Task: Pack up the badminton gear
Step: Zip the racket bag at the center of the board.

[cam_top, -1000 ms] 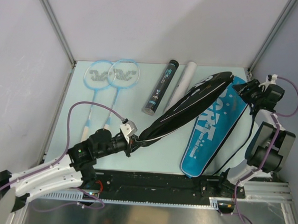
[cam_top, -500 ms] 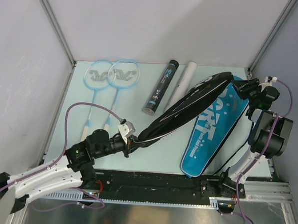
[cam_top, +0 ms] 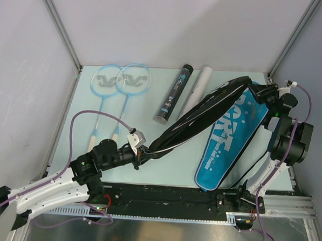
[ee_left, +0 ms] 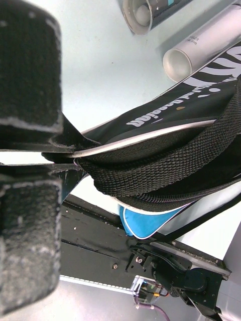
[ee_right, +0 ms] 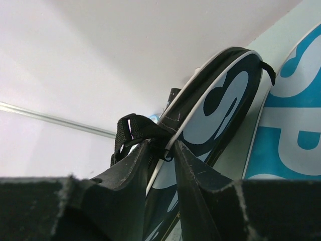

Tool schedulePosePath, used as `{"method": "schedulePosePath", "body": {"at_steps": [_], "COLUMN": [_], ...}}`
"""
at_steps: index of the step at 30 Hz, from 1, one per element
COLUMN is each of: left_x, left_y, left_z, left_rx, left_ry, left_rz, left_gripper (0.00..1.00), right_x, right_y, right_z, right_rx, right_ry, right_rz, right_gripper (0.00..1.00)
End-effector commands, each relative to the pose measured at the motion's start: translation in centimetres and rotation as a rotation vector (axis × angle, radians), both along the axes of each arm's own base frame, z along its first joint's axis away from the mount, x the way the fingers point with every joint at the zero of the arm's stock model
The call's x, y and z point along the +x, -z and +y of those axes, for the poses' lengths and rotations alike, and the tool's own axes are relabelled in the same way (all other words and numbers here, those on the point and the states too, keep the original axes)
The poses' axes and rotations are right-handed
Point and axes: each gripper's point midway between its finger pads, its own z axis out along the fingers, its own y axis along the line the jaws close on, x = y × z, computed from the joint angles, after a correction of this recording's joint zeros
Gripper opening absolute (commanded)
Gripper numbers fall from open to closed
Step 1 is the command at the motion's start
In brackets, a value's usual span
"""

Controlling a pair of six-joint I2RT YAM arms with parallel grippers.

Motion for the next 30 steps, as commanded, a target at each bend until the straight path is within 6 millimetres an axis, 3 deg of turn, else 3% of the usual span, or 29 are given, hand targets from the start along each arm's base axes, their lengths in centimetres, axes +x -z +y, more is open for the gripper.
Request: {"method": "schedulePosePath", "body": {"at_steps": [1,4,7,14,22,30], "left_x": [-0.7,-0.7,-0.7,-0.7,-0.4,-0.1], "left_y": [-3.1,-3.0,-3.0,-3.1,-3.0,-3.0], "left_z": [-0.7,-0.7,-0.8,-0.8,-0.5,-0.7], "left_rx": [-0.099,-0.097,-0.098,-0.098,-0.097,-0.088], "left_ry": [0.050,0.049,0.052,0.052,0.030,0.025], "left_rz": [-0.039,-0.036,-0.036,-0.039,-0.043,-0.045], "left_gripper": [0.00,0.00,0.00,0.00,0.00,0.00], "right_x": [0.5,0.4,0.4,0.4,-0.6,-2.1], "right_y": [-2.6,-2.9,-2.9,-3.0,-3.7,-6.0], "right_z": [0.1,0.0,-0.1,0.0,1.6,3.0], "right_rx": [-0.037,-0.053,-0.072,-0.093,-0.151,-0.216], "right_ry": [-0.013,-0.003,0.004,0.002,-0.075,-0.148], "right_rz": [-0.100,-0.101,-0.100,-0.106,-0.124,-0.184], "right_gripper": [0.32,0.32,0.27,0.01,0.00,0.00]}}
